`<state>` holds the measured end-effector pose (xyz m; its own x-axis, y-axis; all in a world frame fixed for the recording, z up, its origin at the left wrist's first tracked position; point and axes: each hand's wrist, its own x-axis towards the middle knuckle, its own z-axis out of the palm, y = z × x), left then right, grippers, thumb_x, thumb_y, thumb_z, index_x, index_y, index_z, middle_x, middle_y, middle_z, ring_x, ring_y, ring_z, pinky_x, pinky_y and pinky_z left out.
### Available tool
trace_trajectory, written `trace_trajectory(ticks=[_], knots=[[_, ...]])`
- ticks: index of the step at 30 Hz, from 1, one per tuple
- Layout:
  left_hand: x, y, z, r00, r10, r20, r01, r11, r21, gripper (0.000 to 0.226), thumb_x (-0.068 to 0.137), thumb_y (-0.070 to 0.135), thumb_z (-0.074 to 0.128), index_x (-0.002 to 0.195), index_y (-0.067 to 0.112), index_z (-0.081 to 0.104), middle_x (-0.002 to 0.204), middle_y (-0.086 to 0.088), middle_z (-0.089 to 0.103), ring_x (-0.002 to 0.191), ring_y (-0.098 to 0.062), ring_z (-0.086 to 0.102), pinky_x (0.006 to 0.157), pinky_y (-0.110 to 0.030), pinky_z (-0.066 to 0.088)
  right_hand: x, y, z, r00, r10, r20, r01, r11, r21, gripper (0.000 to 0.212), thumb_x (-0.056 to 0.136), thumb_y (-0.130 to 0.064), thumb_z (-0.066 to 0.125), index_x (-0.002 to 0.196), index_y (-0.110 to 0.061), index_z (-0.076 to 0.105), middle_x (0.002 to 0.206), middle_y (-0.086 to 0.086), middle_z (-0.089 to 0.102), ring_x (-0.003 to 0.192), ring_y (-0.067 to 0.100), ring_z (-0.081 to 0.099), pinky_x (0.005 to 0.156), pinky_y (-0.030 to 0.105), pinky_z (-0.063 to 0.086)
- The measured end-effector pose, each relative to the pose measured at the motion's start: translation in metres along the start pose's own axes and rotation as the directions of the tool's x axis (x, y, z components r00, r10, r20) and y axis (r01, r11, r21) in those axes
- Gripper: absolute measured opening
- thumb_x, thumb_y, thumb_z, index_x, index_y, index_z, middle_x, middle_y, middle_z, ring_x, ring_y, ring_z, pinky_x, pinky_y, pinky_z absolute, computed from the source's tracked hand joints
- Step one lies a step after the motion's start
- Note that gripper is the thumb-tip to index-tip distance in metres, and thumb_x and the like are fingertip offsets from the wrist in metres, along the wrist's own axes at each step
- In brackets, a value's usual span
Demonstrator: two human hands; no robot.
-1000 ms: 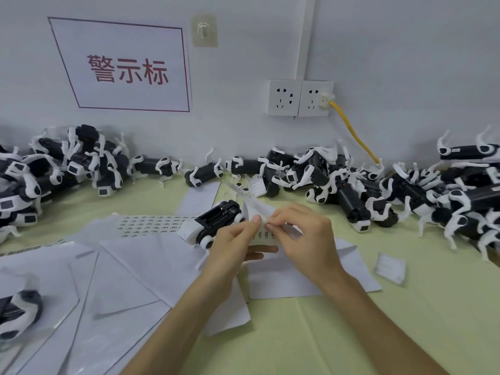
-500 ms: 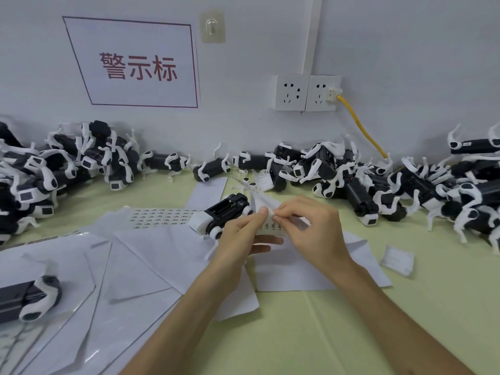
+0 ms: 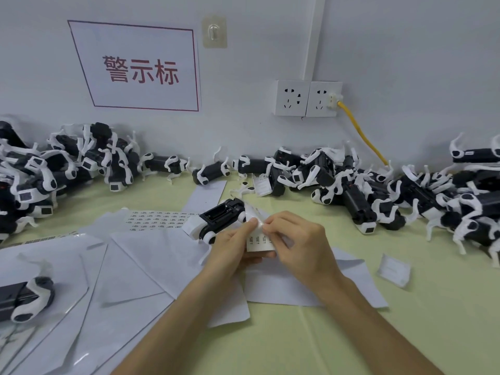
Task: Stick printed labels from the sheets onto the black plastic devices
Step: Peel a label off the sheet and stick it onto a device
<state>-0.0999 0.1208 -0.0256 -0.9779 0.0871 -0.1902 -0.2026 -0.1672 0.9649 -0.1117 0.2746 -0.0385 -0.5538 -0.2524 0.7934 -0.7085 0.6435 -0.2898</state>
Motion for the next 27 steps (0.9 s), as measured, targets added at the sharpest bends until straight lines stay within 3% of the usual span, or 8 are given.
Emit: trace_trajectory(ticks=[3,7,12,16,19,21,24,27], knots=[[0.002,0.001,-0.001,1.0,-0.01,-0.009,0.009,1.0,-0.014,0.031,0.103,0.033,0.056,0.097,0.007,0.072,0.089,-0.014,0.077,0.079,-0.028,0.076,0.067,-0.028,0.053,0.002,0.0,-0.001,0.995,0.096,0.027,-0.098,0.99,0.106,0.008,0.086,-0.004,0.074,0.085,-0.011,0.07,0.09,-0.003,0.069,0.08,0.02,0.067,0.068,0.042,0.055],[0.002,-0.001,-0.001,1.0,0.009,0.017,-0.009,1.0,-0.015,0.032,0.105,0.033,0.054,0.097,0.008,0.072,0.091,-0.013,0.077,0.079,-0.024,0.076,0.068,-0.027,0.053,0.004,0.003,-0.007,0.978,0.145,0.147,-0.17,0.969,0.177,0.012,0.083,-0.008,0.07,0.09,-0.018,0.07,0.095,-0.009,0.068,0.096,0.013,0.062,0.082,0.028,0.049],[0.003,-0.003,-0.001,0.999,0.023,0.034,-0.023,1.0,-0.006,0.032,0.106,0.033,0.051,0.096,0.01,0.072,0.087,-0.009,0.078,0.076,-0.021,0.075,0.072,-0.029,0.052,0.008,0.0,-0.016,0.952,0.218,0.213,-0.268,0.932,0.244,0.025,0.069,-0.011,0.058,0.089,-0.015,0.073,0.1,-0.007,0.07,0.106,0.016,0.06,0.086,0.021,0.042],[0.006,-0.006,-0.001,0.999,0.044,0.028,-0.043,0.999,-0.006,0.029,0.106,0.031,0.053,0.103,0.01,0.072,0.092,-0.008,0.079,0.076,-0.021,0.075,0.069,-0.026,0.055,0.013,-0.002,-0.021,0.912,0.325,0.251,-0.403,0.825,0.397,0.027,0.065,-0.012,0.053,0.083,-0.02,0.072,0.097,-0.007,0.074,0.107,0.015,0.063,0.089,0.027,0.045],[0.008,-0.012,-0.002,0.99,0.14,-0.005,-0.138,0.983,0.117,0.02,0.101,0.027,0.062,0.117,0.017,0.065,0.101,-0.004,0.078,0.083,-0.011,0.075,0.069,-0.021,0.058,0.018,-0.001,-0.026,0.875,0.412,0.254,-0.48,0.667,0.571,0.033,0.061,-0.005,0.048,0.083,-0.012,0.072,0.089,0.003,0.074,0.094,0.015,0.066,0.08,0.025,0.049],[0.008,-0.018,-0.003,0.968,0.252,-0.01,-0.236,0.921,0.31,0.034,0.096,0.027,0.071,0.122,0.025,0.049,0.108,0.002,0.072,0.086,-0.002,0.072,0.071,-0.017,0.055,0.021,0.001,-0.03,0.846,0.453,0.282,-0.506,0.511,0.695,0.035,0.06,-0.004,0.046,0.082,-0.011,0.073,0.086,0.009,0.072,0.086,0.019,0.065,0.075,0.025,0.05],[0.008,-0.024,-0.002,0.885,0.465,0.024,-0.397,0.727,0.561,0.061,0.09,0.025,0.075,0.134,0.031,0.032,0.11,0.013,0.061,0.095,-0.005,0.065,0.082,-0.024,0.054,0.023,0.003,-0.033,0.801,0.47,0.37,-0.541,0.305,0.784,0.036,0.062,-0.005,0.045,0.082,-0.009,0.074,0.086,0.012,0.07,0.078,0.02,0.061,0.07,0.026,0.049],[0.005,-0.017,-0.002,0.715,0.698,0.039,-0.521,0.494,0.696,0.037,0.092,0.032,0.07,0.122,0.031,0.049,0.1,0.015,0.05,0.084,-0.003,0.055,0.072,-0.018,0.044,0.023,0.004,-0.033,0.771,0.473,0.426,-0.574,0.226,0.787,0.038,0.063,-0.007,0.045,0.089,-0.004,0.072,0.087,0.013,0.068,0.074,0.019,0.058,0.069,0.029,0.046]])
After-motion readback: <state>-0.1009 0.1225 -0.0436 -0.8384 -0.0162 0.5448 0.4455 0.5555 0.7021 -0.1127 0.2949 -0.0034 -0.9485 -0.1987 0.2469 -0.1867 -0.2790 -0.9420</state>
